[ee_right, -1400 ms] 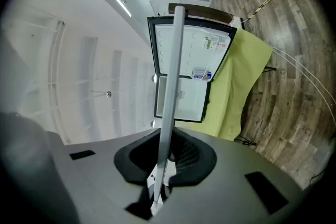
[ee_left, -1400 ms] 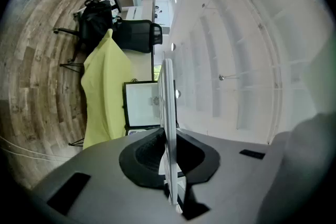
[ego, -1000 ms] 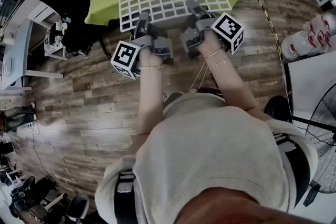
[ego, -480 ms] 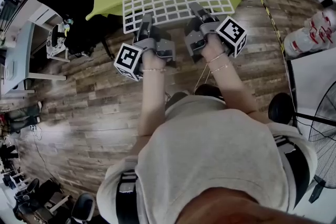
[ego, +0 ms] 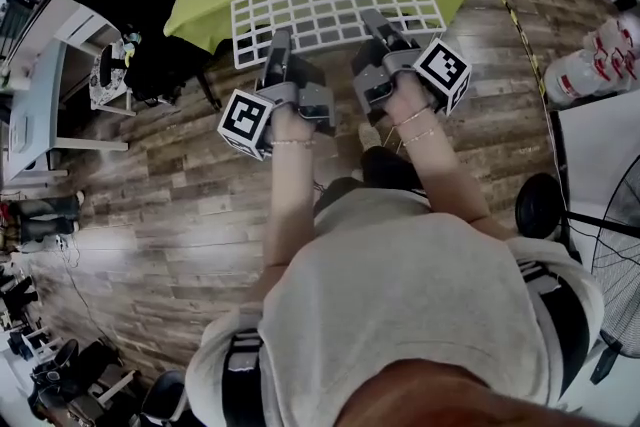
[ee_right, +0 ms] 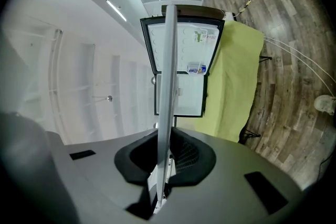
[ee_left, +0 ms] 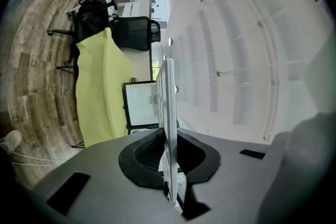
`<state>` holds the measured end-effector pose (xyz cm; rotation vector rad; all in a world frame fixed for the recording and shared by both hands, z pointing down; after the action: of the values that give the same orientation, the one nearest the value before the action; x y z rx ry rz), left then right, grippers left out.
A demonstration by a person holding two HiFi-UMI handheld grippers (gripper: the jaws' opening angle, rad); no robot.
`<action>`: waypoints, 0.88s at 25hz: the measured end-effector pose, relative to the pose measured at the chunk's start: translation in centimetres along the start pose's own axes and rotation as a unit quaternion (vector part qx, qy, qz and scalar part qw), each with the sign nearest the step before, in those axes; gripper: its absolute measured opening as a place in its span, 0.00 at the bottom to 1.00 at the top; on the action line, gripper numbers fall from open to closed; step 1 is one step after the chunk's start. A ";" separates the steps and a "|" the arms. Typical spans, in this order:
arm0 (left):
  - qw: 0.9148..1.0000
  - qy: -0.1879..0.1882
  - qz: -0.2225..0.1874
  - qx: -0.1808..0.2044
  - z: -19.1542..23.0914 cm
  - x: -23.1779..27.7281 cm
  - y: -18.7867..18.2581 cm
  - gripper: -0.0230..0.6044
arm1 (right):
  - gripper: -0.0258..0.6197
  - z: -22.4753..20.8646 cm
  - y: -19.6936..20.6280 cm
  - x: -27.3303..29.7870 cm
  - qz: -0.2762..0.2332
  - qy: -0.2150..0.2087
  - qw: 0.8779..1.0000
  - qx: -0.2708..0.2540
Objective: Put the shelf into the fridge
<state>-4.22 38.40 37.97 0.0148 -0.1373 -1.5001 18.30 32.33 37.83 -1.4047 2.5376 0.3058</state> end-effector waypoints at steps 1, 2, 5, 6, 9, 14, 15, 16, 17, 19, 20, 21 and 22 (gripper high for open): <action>1.000 0.002 0.000 0.001 0.1 0.1 -0.2 0.09 | 0.09 -0.1 0.1 0.2 0.002 -0.002 1.000 -0.001; 1.000 0.004 -0.001 0.000 0.1 0.3 -0.4 0.09 | 0.09 -0.2 0.2 0.5 0.003 -0.002 1.000 -0.001; 1.000 0.000 -0.005 -0.006 0.0 1.8 -0.7 0.09 | 0.09 -0.6 -0.4 2.0 0.004 0.006 1.000 0.001; 1.000 -0.003 -0.007 -0.008 0.0 2.4 -1.0 0.10 | 0.09 -0.8 -0.6 2.8 0.005 0.009 1.000 0.002; 1.000 -0.007 -0.010 -0.006 0.3 4.2 -1.4 0.11 | 0.08 -1.8 -1.4 4.6 0.008 0.008 1.000 0.008; 1.000 -0.002 -0.016 0.006 -0.1 9.3 -2.7 0.11 | 0.08 -3.3 -3.3 9.4 0.014 -0.001 1.000 0.010; 1.000 0.001 -0.016 0.007 0.0 9.8 -2.9 0.11 | 0.08 -3.6 -3.5 9.7 0.013 -0.004 1.000 0.010; 1.000 0.004 -0.014 0.008 0.0 10.2 -3.0 0.11 | 0.08 -3.8 -3.6 10.0 0.012 -0.007 1.000 0.011; 1.000 0.007 -0.012 0.010 -0.2 10.9 -3.1 0.11 | 0.08 -3.9 -3.9 10.5 0.011 -0.010 1.000 0.011; 1.000 0.010 -0.010 0.014 -1.0 13.0 -3.4 0.11 | 0.08 -4.1 -5.1 12.5 0.010 -0.016 1.000 0.012; 1.000 0.010 -0.011 0.016 -1.6 14.5 -3.6 0.11 | 0.08 -4.2 -5.9 13.9 0.012 -0.017 1.000 0.012; 1.000 0.010 -0.013 0.018 -2.2 16.1 -3.7 0.11 | 0.08 -4.2 -6.7 15.4 0.013 -0.019 1.000 0.012; 1.000 0.010 -0.015 0.019 -2.7 17.6 -3.9 0.11 | 0.08 -4.4 -7.6 16.9 0.016 -0.020 1.000 0.012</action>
<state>-6.67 20.42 36.37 0.0625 -0.1508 -1.5267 15.64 13.52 36.45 -1.3383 2.5248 0.3060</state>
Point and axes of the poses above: the fingertips, and each gripper's own axes: x forward along the fingers, z to its left, y out of its underside, the point moved 10 cm from there along -x, backward along the fingers, and after that the axes turned 13 degrees about -y, right-handed, at the moved point
